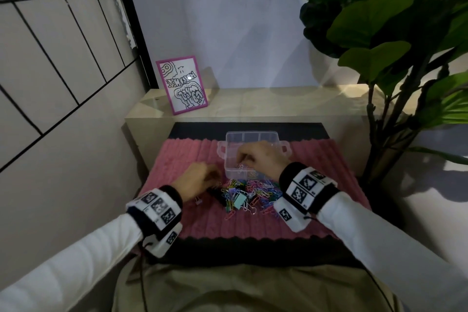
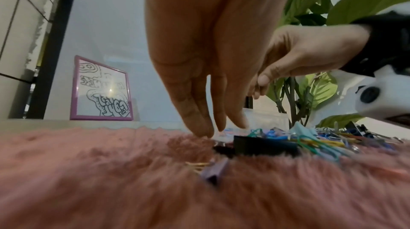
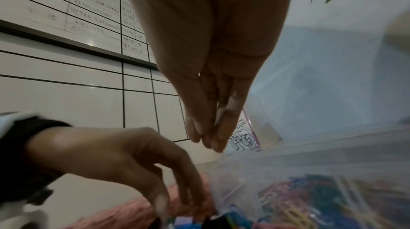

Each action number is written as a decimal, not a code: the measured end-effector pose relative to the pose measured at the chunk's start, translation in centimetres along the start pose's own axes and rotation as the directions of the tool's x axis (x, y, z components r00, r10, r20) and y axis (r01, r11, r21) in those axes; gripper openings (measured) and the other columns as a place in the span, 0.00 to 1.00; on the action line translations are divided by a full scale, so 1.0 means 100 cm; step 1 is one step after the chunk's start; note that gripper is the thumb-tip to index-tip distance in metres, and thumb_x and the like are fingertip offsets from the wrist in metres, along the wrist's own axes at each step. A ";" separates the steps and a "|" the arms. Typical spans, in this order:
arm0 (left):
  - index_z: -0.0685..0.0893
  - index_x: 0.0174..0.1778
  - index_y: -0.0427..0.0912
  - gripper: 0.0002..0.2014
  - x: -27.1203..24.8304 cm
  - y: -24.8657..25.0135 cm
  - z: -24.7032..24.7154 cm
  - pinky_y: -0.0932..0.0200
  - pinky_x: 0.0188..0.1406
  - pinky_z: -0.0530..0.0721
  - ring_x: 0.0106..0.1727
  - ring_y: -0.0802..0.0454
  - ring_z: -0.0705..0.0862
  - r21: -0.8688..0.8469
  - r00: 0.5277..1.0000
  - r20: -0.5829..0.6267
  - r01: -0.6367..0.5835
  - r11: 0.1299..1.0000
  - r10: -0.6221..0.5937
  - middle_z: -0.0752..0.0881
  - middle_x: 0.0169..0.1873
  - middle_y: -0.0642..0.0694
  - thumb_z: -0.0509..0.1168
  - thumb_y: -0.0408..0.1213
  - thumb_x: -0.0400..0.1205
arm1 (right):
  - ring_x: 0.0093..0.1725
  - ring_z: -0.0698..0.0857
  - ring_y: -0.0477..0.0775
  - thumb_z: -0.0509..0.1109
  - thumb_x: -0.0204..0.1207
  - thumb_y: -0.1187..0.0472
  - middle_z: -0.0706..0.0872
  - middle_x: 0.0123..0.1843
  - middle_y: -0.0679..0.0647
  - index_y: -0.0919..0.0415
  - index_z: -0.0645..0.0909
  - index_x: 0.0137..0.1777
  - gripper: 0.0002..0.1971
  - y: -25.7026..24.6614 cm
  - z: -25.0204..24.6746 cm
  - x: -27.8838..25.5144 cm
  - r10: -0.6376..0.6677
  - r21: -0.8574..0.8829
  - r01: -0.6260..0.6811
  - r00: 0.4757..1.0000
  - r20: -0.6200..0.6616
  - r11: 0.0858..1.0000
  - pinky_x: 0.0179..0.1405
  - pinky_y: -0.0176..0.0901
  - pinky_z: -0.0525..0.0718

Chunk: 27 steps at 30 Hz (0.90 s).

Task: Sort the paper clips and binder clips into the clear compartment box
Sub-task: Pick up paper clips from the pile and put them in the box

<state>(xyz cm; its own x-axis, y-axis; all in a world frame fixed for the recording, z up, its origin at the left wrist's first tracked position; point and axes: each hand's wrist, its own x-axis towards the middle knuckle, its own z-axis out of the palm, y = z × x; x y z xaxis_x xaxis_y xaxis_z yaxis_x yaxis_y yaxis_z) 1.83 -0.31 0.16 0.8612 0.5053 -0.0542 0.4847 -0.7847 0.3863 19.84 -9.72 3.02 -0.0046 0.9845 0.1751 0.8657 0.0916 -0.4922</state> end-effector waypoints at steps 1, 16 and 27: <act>0.83 0.57 0.39 0.13 0.004 0.001 0.002 0.69 0.48 0.74 0.53 0.52 0.84 -0.011 1.000 0.023 0.011 1.000 -0.011 0.87 0.54 0.45 0.67 0.36 0.77 | 0.44 0.80 0.44 0.67 0.75 0.69 0.87 0.48 0.54 0.65 0.85 0.49 0.07 -0.004 0.004 0.000 -0.013 -0.007 0.013 1.000 0.028 1.000 0.36 0.14 0.68; 0.89 0.49 0.42 0.09 0.007 -0.010 0.002 0.80 0.39 0.70 0.47 0.58 0.83 -0.097 0.991 0.112 0.083 0.992 -0.072 0.89 0.50 0.49 0.72 0.35 0.72 | 0.53 0.84 0.63 0.63 0.75 0.72 0.86 0.52 0.65 0.66 0.84 0.52 0.10 -0.018 0.047 0.012 0.076 -0.244 0.003 0.947 0.313 0.970 0.52 0.50 0.83; 0.86 0.37 0.52 0.07 -0.005 -0.038 -0.023 0.75 0.46 0.78 0.35 0.71 0.83 -0.378 0.988 0.077 0.153 0.913 -0.133 0.88 0.29 0.67 0.71 0.33 0.74 | 0.37 0.81 0.48 0.74 0.69 0.69 0.83 0.36 0.50 0.58 0.82 0.39 0.06 -0.005 0.024 0.009 0.208 0.339 -0.262 0.960 0.187 0.904 0.38 0.36 0.80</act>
<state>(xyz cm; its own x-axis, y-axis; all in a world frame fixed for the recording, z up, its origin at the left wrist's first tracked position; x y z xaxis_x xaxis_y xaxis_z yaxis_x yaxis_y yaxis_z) -0.78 3.24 0.80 0.7981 0.5764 -0.1757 0.5162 -0.5035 0.6928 18.21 -8.48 1.38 0.0822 0.9922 -0.0935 0.6136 -0.1243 -0.7798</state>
